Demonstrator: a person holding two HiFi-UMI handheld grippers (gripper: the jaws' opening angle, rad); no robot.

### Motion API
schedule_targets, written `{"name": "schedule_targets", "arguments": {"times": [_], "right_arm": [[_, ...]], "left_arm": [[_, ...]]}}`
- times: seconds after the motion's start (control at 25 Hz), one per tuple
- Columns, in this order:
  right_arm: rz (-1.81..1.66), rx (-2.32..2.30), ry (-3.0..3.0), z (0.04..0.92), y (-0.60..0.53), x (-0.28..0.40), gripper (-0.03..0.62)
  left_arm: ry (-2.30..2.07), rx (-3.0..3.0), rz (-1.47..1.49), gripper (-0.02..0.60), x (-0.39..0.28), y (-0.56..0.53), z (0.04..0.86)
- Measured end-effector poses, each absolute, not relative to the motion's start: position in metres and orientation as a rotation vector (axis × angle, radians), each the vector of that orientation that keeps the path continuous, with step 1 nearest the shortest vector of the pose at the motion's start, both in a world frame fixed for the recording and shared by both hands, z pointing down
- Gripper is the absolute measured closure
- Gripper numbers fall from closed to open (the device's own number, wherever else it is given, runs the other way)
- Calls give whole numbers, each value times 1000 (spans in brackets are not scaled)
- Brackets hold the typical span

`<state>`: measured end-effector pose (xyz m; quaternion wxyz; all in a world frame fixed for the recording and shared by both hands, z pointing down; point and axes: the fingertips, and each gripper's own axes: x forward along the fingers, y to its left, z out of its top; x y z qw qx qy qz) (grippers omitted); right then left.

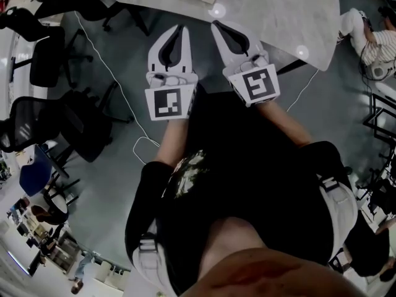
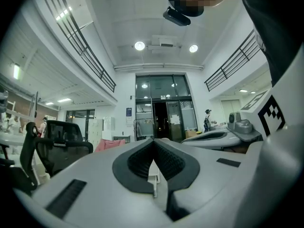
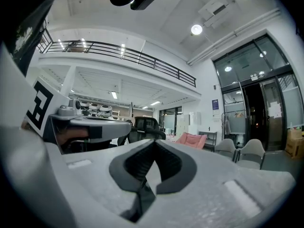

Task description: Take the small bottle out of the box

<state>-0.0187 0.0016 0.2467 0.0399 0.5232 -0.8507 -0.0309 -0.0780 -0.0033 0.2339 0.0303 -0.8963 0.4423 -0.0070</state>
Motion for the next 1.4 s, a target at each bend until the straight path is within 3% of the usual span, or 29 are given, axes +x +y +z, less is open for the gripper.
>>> {"name": "schedule_targets", "arguments": {"times": [0.68, 1.4], "right_arm": [[-59, 1657, -2528, 266, -86, -79, 599], [3, 1883, -2335, 296, -164, -86, 599]], "left_arm": [[1246, -2866, -13, 569, -131, -94, 252], [867, -3025, -38, 569, -135, -188, 282]]}}
